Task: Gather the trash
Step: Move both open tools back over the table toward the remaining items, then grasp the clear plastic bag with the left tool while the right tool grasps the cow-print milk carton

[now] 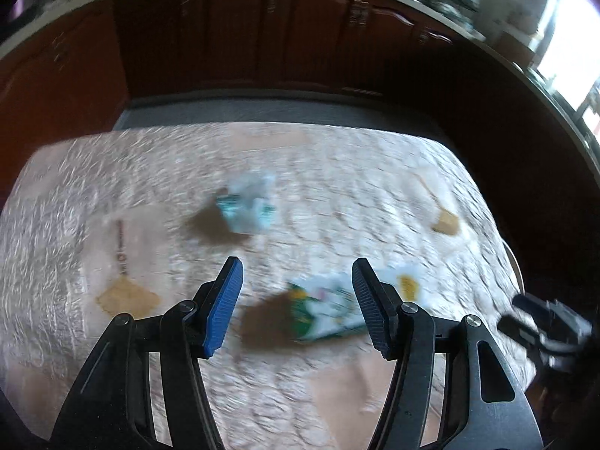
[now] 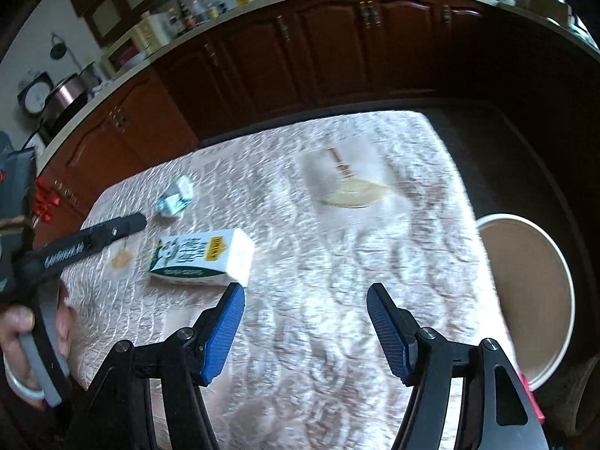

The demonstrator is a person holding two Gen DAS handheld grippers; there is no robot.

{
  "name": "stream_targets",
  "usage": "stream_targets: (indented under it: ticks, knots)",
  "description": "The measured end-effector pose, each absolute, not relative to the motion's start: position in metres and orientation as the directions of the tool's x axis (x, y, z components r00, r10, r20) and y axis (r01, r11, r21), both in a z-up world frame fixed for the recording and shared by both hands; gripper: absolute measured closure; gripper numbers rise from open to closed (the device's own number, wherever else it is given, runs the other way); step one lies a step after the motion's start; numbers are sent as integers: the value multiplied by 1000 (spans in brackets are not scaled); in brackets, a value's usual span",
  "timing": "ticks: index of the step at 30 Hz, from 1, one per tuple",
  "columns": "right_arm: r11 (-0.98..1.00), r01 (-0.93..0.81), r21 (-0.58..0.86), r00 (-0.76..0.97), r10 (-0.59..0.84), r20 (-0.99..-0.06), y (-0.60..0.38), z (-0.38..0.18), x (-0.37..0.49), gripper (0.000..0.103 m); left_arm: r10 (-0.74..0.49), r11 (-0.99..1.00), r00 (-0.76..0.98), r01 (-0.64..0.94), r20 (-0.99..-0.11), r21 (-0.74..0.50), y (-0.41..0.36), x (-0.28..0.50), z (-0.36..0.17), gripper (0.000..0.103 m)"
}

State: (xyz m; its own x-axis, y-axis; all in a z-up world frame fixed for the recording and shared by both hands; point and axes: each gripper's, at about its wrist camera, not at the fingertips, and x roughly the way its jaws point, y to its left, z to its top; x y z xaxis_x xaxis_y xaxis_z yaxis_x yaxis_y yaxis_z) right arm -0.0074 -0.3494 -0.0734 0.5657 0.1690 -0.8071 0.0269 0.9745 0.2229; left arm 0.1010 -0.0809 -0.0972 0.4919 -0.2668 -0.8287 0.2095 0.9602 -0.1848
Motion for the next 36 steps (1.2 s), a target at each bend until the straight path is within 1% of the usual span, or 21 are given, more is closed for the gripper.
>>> stream_targets:
  ticks: [2, 5, 7, 14, 16, 17, 18, 19, 21, 27, 31, 36]
  knots:
    - [974, 10, 228, 553, 184, -813, -341, -78, -2, 38, -257, 965, 489, 180, -834, -191, -71, 113, -103, 42]
    - [973, -12, 229, 539, 199, -819, -331, -83, 3, 38, -241, 970, 484, 159, -841, -186, -67, 132, -114, 37]
    - [972, -33, 234, 531, 216, -820, -326, -86, 7, 38, -247, 968, 471, 159, -847, -194, -69, 147, -123, 37]
    - [965, -57, 254, 497, 248, -831, -320, -98, 22, 37, -196, 979, 443, 136, -875, -151, -82, 189, -157, 37]
    - [966, -49, 253, 489, 244, -837, -322, -102, 29, 37, -198, 978, 434, 141, -879, -151, -83, 195, -165, 42]
    - [966, -42, 257, 491, 244, -837, -323, -103, 33, 37, -198, 978, 436, 145, -878, -148, -83, 195, -167, 59]
    - [963, -31, 266, 497, 246, -832, -325, -103, 38, 37, -184, 980, 440, 148, -879, -131, -82, 196, -168, 67]
    - [961, -21, 275, 503, 248, -828, -327, -102, 43, 37, -185, 980, 442, 152, -878, -130, -80, 195, -168, 69]
    - [958, -13, 287, 514, 253, -820, -329, -101, 56, 37, -209, 976, 438, 154, -874, -156, -73, 193, -165, 82]
    - [960, -45, 278, 486, 264, -833, -321, -110, 98, 37, -240, 968, 448, 173, -861, -180, -42, 169, -143, 83]
    - [957, -52, 286, 438, 280, -854, -317, -125, 121, 37, -234, 965, 453, 213, -860, -150, -27, 144, -128, 83]
    - [953, -82, 293, 359, 302, -883, -308, -137, 114, 37, -230, 965, 459, 219, -858, -141, -11, 120, -122, 83]
